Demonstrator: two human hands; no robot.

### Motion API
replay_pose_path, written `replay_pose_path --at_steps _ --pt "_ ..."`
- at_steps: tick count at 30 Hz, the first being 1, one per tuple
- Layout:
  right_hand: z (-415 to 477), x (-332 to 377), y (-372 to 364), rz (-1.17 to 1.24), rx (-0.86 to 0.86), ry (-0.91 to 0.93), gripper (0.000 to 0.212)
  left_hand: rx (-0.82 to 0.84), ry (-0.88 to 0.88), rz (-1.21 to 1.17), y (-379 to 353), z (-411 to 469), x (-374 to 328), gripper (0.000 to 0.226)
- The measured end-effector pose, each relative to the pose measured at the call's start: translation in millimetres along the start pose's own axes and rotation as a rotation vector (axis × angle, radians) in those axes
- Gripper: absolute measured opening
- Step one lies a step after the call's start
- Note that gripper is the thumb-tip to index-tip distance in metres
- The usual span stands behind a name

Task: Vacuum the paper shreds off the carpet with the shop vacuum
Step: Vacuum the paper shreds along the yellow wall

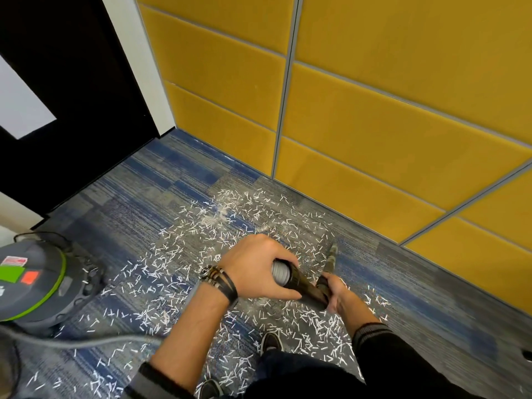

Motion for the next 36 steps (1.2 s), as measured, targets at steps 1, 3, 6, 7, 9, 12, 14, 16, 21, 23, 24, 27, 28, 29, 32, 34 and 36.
replay_pose_path --at_steps 1,3,6,7,9,12,14,16,21,23,24,27,28,29,32,34,36 --pt "0 -2 4 0.003 0.002 -0.003 0.026 0.014 0.007 -0.039 0 2 -1 0.048" --pt "1 -2 14 0.014 0.028 -0.011 0.027 0.031 0.006 -0.104 -3 6 -7 0.047" --pt "4 6 22 -0.027 -0.023 -0.008 0.03 0.032 0.018 -0.139 -4 13 -11 0.046" --pt "4 8 22 -0.054 -0.032 -0.008 0.03 0.029 0.037 -0.142 -3 11 -9 0.045" --pt "4 0 18 -0.07 -0.042 -0.004 0.026 0.016 0.078 -0.132 0 -1 -3 0.043" --pt "1 -18 14 -0.038 -0.041 -0.01 0.03 -0.013 0.094 -0.1 -7 -23 2 0.04" --pt "-1 -27 7 -0.062 -0.028 -0.016 0.033 -0.037 0.097 -0.077 -12 -37 4 0.039" --pt "-7 -30 -4 -0.077 -0.019 0.004 0.029 -0.044 0.123 -0.088 -9 -46 6 0.042" --pt "-14 -43 -13 0.0 0.045 0.002 0.03 -0.042 0.072 -0.093 9 -52 -1 0.044" --pt "-18 -48 -7 -0.014 0.037 0.0 0.032 -0.032 0.046 -0.101 11 -49 -7 0.042" --pt "-19 -52 0 -0.032 0.016 0.004 0.032 -0.021 0.041 -0.116 8 -49 -9 0.043" --pt "-17 -62 24 -0.056 -0.067 0.014 0.029 0.011 0.013 -0.149 -4 -51 -10 0.042" --pt "-18 -66 28 -0.065 -0.08 0.005 0.028 0.022 0.006 -0.148 -7 -53 -11 0.041" --pt "-20 -67 28 -0.052 -0.074 -0.008 0.027 0.019 -0.005 -0.136 -7 -55 -12 0.041" --pt "-29 -62 1 -0.032 -0.049 -0.014 0.025 0.003 -0.031 -0.07 7 -59 -12 0.038" --pt "-34 -64 -21 -0.086 0.012 -0.036 0.028 0.001 -0.046 -0.059 17 -64 -9 0.041" --pt "-36 -69 -34 -0.096 0.034 -0.029 0.028 -0.004 -0.053 -0.049 22 -71 -5 0.044"
Point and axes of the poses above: each hand's wrist, its own z-axis towards the middle knuckle, its own y-axis out of the back of the hand, x = y × z, the point moved 3 cm from there along z, towards the middle knuckle, and after that the axes turned 4 degrees about x, right-handed, at the moved point
